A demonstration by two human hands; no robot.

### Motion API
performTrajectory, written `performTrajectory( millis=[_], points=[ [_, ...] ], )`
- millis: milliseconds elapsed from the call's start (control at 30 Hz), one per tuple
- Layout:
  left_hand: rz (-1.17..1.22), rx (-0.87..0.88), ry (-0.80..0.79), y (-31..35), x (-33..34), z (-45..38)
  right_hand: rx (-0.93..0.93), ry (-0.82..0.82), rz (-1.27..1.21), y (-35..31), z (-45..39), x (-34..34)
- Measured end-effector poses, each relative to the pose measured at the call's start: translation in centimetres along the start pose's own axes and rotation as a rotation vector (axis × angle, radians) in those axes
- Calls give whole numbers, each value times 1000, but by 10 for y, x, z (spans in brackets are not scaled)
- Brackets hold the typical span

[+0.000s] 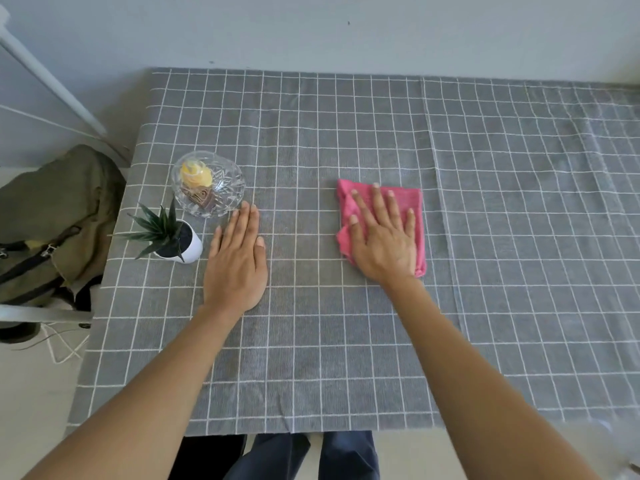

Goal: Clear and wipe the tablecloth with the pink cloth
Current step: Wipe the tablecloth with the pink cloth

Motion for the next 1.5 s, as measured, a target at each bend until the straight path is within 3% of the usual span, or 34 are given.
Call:
performTrajectory(
  millis=[133,367,467,700,933,1200,1367,1500],
  points=[
    [-14,-8,8,0,0,0,175,4,-55,42,9,-8],
    [5,-23,-5,1,0,-2,282,9,-201,15,7,-2],
    [54,13,-26,0,0,5,222,3,-210,-25,8,7],
    [-1,-10,-39,-19,6,50,-125,-45,-87,-132,21,41],
    [2,-15,-41,-20,6,49,-119,-30,-55,-92,19,27],
    [23,-21,-38,-22,6,49,266,1,-107,48,20,-9],
    [9,-29,-17,-23,6,49,306,2,-145,29,18,-5],
    [9,-25,-6,-22,7,49,180,-24,-79,-22,23,12]
  ],
)
Point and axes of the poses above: each hand's wrist, its own z-axis away from the middle knuckle, its own x-axis out of the palm, y = z × x, the point moved 5 cm from there along -z, towards the middle knuckle, and after that the axes turned 13 degrees about -y, right-handed, at the moved point
